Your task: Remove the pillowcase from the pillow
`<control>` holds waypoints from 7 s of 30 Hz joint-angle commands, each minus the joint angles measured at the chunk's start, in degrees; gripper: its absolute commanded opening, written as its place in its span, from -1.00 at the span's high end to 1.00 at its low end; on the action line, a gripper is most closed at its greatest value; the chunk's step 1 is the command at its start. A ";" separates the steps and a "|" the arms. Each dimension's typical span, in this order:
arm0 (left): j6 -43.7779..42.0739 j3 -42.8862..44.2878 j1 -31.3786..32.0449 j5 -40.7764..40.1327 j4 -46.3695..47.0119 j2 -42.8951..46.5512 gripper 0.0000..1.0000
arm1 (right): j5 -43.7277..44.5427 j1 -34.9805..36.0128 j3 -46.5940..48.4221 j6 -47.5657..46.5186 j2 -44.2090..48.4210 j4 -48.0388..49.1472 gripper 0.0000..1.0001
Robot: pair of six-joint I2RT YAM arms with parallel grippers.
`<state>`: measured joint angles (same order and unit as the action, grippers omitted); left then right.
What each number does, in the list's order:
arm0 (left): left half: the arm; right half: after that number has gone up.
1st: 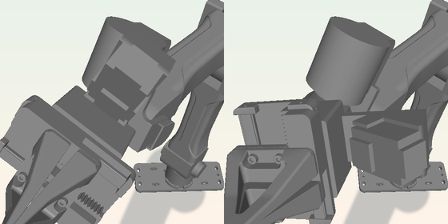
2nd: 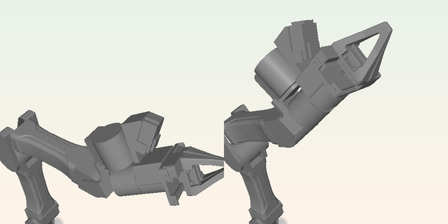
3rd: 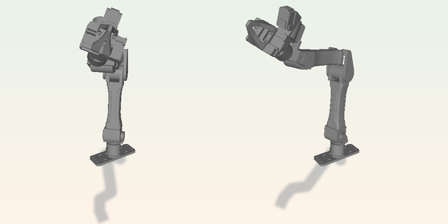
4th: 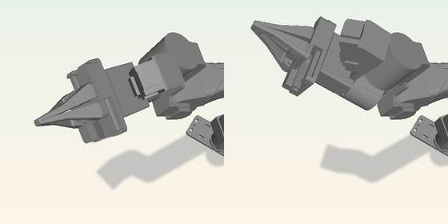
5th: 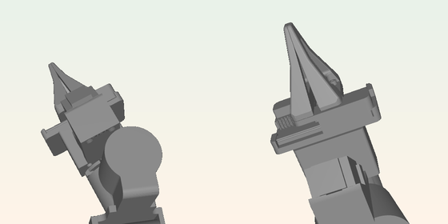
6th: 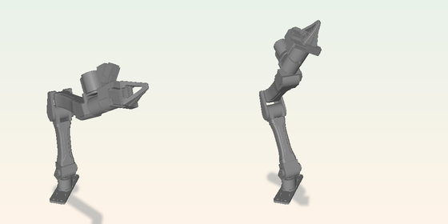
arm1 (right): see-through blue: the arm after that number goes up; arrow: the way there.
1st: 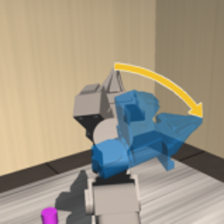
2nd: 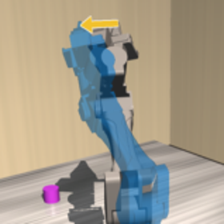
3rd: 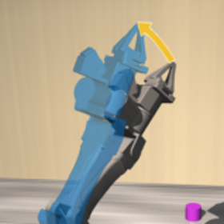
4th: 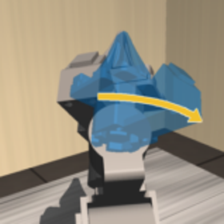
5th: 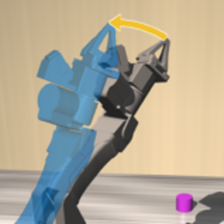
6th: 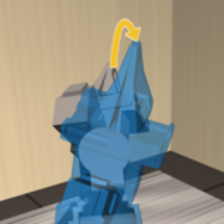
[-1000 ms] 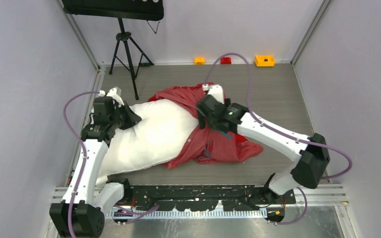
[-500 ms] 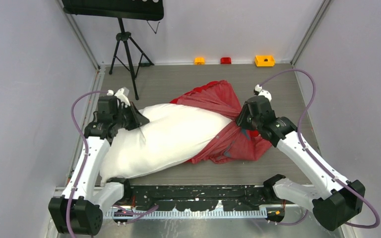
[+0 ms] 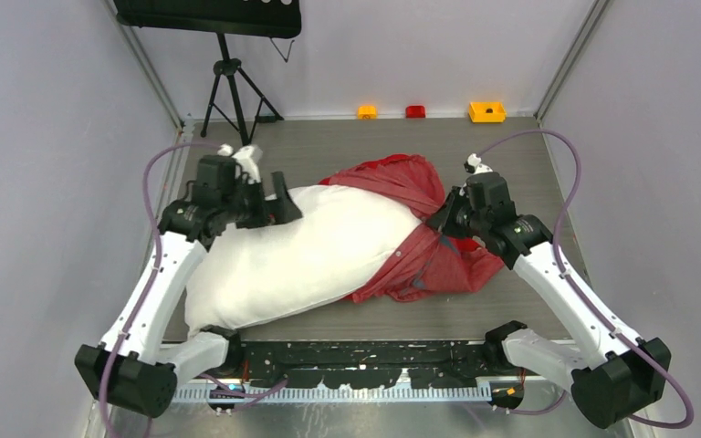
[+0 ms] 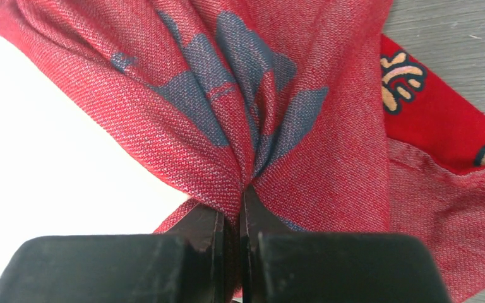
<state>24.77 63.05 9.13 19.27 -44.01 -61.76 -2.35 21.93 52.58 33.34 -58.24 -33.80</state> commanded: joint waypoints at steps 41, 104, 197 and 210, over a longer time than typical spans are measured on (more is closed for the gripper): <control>-23.88 12.11 53.43 -33.09 -5.86 -2.23 -0.99 | -9.66 -0.42 17.88 0.21 -0.93 -3.78 0.99; -6.49 -9.61 8.22 -21.49 6.40 12.59 1.00 | 59.84 -2.79 12.81 9.01 9.03 -21.97 0.99; -8.25 -0.92 2.04 -22.30 13.56 20.81 1.00 | 10.11 21.44 0.61 -7.49 -9.31 -3.81 -0.82; -8.52 -1.74 2.10 -22.01 13.33 21.13 1.00 | 20.74 21.42 -5.82 1.42 -17.60 1.30 -0.32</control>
<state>16.10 59.75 11.60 -1.54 -41.01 -42.24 11.97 43.18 47.48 30.26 -73.73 -35.55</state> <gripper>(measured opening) 0.035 0.805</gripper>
